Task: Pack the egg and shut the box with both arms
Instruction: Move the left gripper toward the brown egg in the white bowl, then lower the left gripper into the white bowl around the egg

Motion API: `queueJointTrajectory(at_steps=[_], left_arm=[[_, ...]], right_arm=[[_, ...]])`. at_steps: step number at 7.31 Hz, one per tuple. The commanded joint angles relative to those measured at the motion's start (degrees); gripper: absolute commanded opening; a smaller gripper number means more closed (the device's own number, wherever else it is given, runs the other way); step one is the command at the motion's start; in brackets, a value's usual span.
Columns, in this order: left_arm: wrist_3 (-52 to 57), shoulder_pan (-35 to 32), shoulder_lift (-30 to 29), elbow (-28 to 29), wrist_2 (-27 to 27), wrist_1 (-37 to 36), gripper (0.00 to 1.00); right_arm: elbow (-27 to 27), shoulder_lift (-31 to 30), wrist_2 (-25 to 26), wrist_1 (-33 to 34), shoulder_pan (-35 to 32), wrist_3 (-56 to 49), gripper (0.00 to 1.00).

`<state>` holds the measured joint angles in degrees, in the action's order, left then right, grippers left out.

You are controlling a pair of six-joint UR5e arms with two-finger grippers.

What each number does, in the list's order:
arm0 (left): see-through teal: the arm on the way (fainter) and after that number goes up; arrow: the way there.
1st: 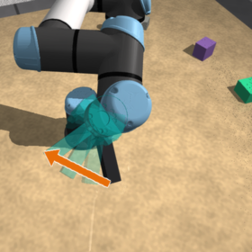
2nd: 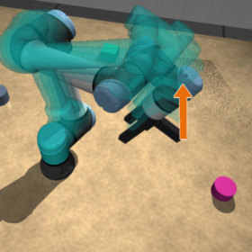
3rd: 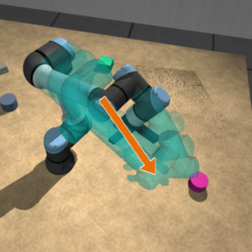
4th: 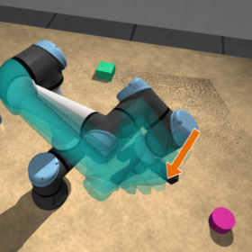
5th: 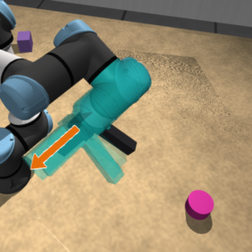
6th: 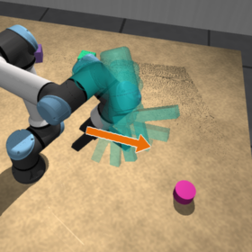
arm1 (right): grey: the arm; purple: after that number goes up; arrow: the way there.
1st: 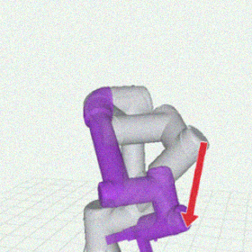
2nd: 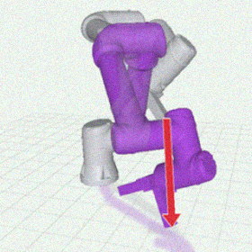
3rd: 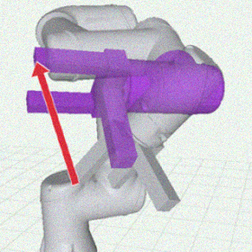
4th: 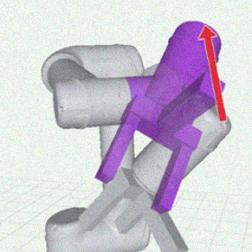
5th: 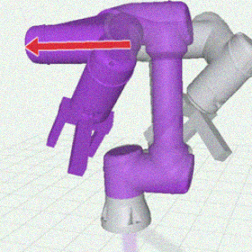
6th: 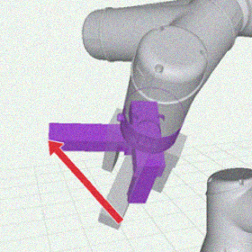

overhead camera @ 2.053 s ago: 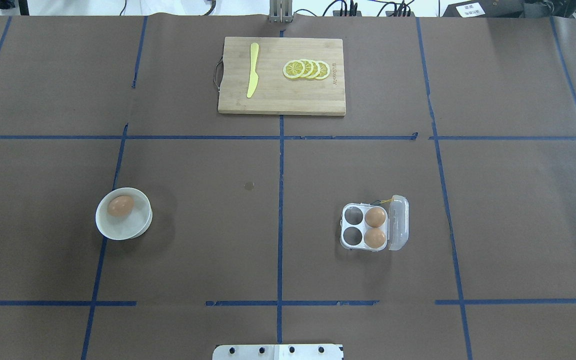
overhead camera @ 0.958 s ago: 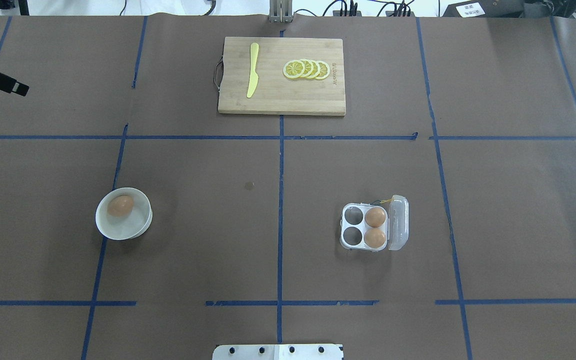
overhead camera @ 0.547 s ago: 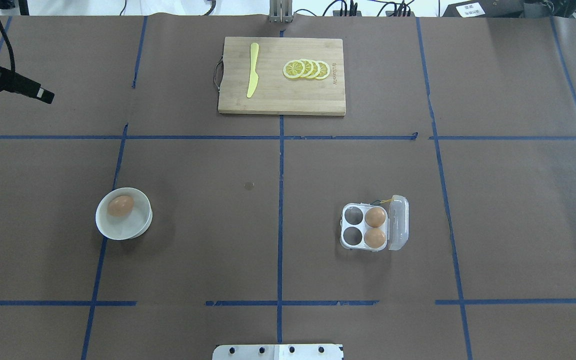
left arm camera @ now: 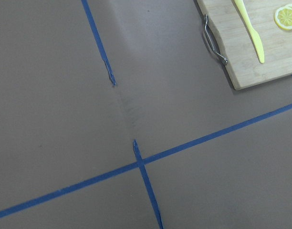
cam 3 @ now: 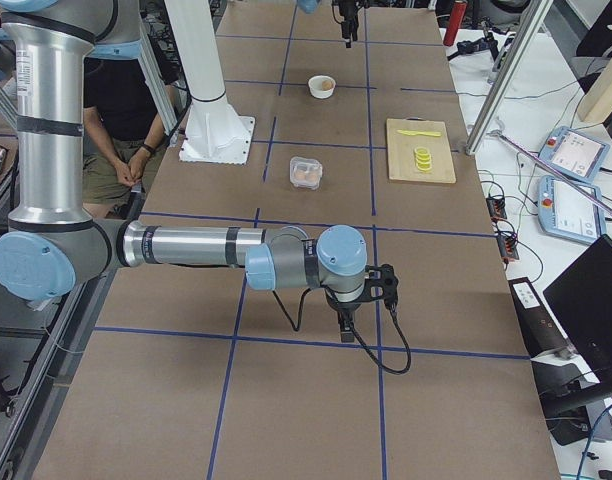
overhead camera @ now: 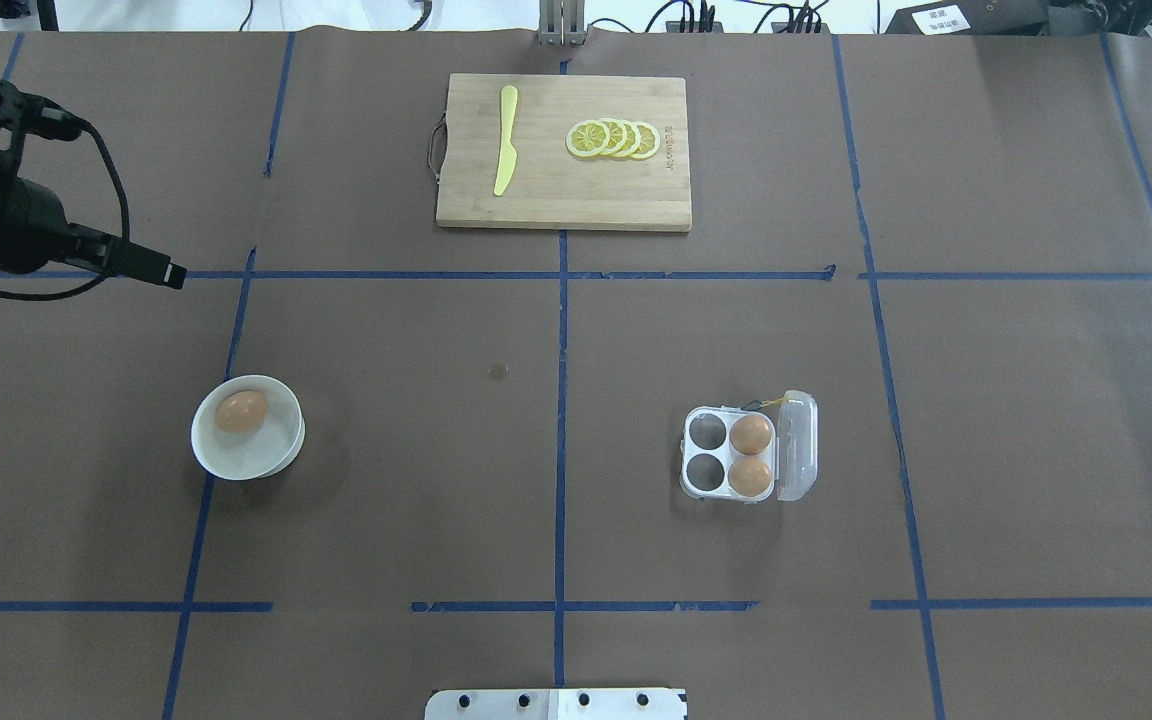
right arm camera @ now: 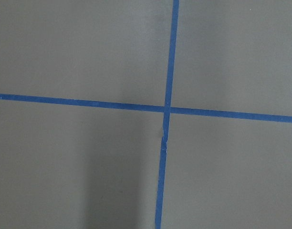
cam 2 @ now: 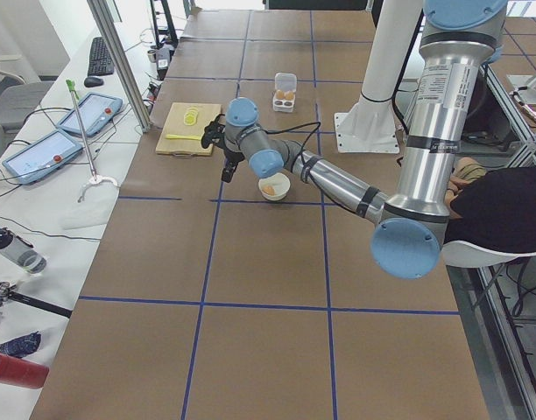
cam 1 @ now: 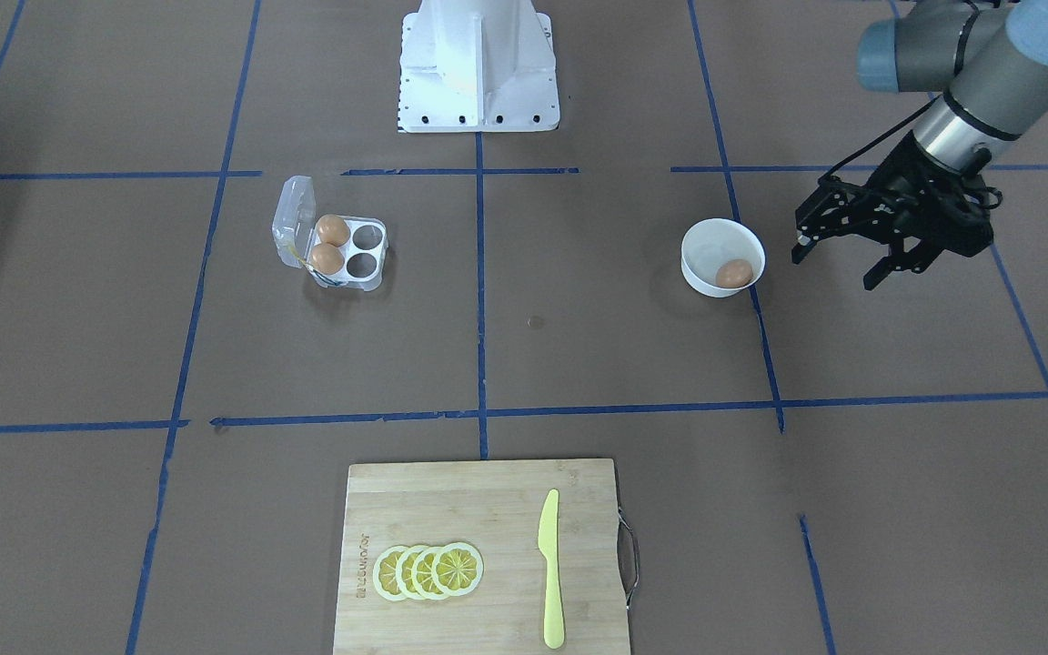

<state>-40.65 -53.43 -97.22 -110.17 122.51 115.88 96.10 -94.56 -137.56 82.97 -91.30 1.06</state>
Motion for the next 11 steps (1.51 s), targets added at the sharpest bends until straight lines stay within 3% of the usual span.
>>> queueJointTrajectory(at_steps=[1,3,5,11], left_arm=[[-1.27,7.35,0.10,-1.19,-7.09,-0.48,1.00],[-1.27,9.12,0.27,-0.75,-7.29,-1.61,0.92],[-1.18,13.25,0.27,0.47,-9.39,-2.24,0.92],[-1.27,15.71,-0.69,2.93,-9.40,-5.14,0.83]], right_arm=[[0.05,-0.09,-0.08,0.00,0.07,0.00,1.00],[-0.12,-0.27,-0.08,0.00,0.07,0.00,1.00],[-0.21,-0.45,-0.17,0.09,0.07,0.00,1.00],[-0.56,-0.45,-0.08,0.09,0.07,-0.09,1.00]])
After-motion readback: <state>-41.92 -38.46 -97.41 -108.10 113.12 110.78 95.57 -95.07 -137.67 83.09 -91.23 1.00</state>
